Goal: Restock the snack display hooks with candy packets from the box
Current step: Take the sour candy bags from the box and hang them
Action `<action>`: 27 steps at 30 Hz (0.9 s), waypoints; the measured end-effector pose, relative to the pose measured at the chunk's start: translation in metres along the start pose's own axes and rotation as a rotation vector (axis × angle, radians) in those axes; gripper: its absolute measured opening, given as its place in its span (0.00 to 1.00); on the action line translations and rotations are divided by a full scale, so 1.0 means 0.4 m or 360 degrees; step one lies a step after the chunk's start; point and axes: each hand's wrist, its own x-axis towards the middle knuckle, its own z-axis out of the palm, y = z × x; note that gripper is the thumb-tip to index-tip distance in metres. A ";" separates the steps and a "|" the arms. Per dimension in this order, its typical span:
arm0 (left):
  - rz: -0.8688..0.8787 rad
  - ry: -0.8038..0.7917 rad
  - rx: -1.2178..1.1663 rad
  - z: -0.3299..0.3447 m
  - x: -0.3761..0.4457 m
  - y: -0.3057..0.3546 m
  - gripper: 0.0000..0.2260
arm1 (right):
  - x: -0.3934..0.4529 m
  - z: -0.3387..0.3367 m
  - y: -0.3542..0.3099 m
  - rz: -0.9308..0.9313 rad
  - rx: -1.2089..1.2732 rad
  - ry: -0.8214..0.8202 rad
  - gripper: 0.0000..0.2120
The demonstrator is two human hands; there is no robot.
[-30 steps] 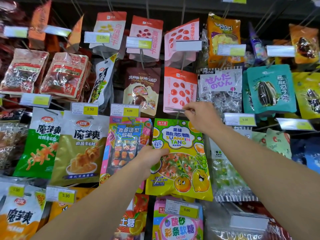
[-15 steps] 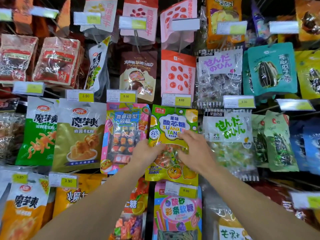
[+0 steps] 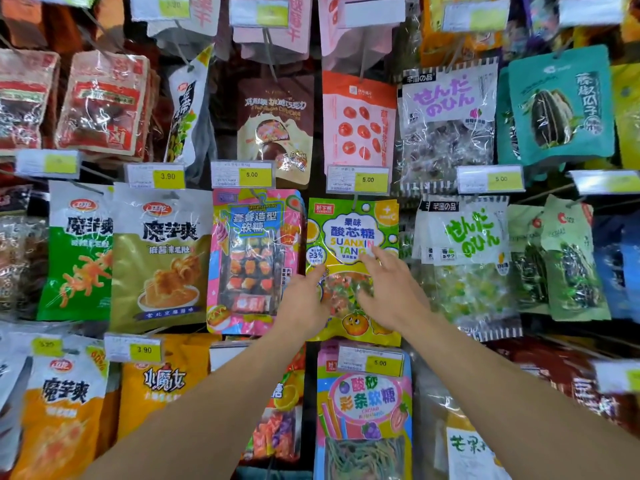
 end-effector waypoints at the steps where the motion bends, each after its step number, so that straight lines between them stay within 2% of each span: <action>1: -0.0005 -0.0051 0.0028 0.002 0.002 -0.001 0.32 | 0.002 0.003 -0.002 0.0005 -0.0020 -0.0007 0.33; 8: 0.0011 -0.0230 0.0157 -0.001 -0.037 -0.034 0.36 | -0.057 0.010 -0.024 0.0058 -0.0152 -0.0072 0.38; 15: 0.0127 -0.0329 0.0359 -0.017 -0.088 -0.058 0.26 | -0.142 0.017 -0.063 0.0154 -0.0246 -0.0163 0.32; 20: 0.0220 -0.0281 0.0221 -0.064 -0.147 -0.097 0.21 | -0.211 0.025 -0.110 0.0182 -0.0238 -0.0249 0.31; 24: 0.0329 -0.0150 0.0109 -0.112 -0.229 -0.157 0.23 | -0.295 0.050 -0.186 0.0284 -0.0239 -0.0271 0.28; 27: 0.0357 -0.0207 0.0062 -0.154 -0.322 -0.239 0.21 | -0.394 0.091 -0.293 0.0355 -0.0240 -0.0326 0.28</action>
